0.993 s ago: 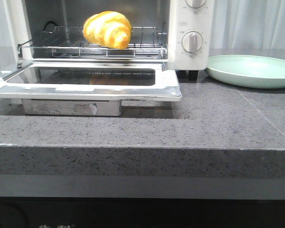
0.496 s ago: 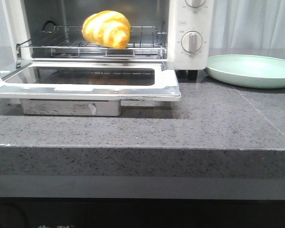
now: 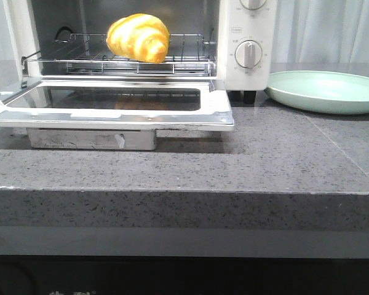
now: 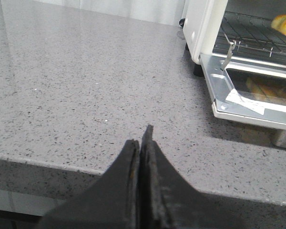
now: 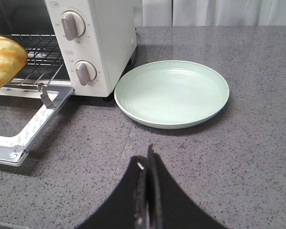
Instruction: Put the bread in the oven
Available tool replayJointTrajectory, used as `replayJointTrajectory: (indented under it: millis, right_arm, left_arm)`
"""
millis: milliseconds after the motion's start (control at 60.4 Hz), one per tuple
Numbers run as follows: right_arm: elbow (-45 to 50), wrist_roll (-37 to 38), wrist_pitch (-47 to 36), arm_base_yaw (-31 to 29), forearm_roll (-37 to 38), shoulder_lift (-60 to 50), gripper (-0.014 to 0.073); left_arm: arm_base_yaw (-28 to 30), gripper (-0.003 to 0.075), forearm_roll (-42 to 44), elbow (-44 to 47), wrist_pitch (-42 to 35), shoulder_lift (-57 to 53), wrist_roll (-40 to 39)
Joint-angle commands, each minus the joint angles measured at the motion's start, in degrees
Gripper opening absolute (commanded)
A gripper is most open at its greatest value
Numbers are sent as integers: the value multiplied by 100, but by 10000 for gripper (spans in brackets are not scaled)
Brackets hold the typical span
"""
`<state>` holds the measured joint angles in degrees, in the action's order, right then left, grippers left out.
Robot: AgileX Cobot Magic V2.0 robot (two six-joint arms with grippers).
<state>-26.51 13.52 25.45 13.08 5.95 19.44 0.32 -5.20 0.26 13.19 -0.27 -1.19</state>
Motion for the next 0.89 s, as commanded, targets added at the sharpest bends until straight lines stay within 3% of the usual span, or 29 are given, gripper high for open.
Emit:
replayJointTrajectory:
  millis: [0, 281, 381, 596, 877]
  right_arm:
    - [-161, -3, -484, -34, 48, 38, -68]
    - [-156, -26, -521, -45, 150, 38, -68]
    - [39, -159, -952, -57, 169, 32, -68]
    - [1142, -889, -2695, -452, 82, -457, -68]
    - [2456, -892, -2794, -1212, -460, -1578, -68]
  left_arm:
    - [13, -20, -16, 33, -490, -95, -55]
    - [13, -20, -16, 33, -490, -95, -55]
    - [13, -20, -16, 33, -490, -95, -55]
    - [13, -20, -16, 33, -480, -95, -55]
    - [13, -20, -16, 33, -480, -95, -55]
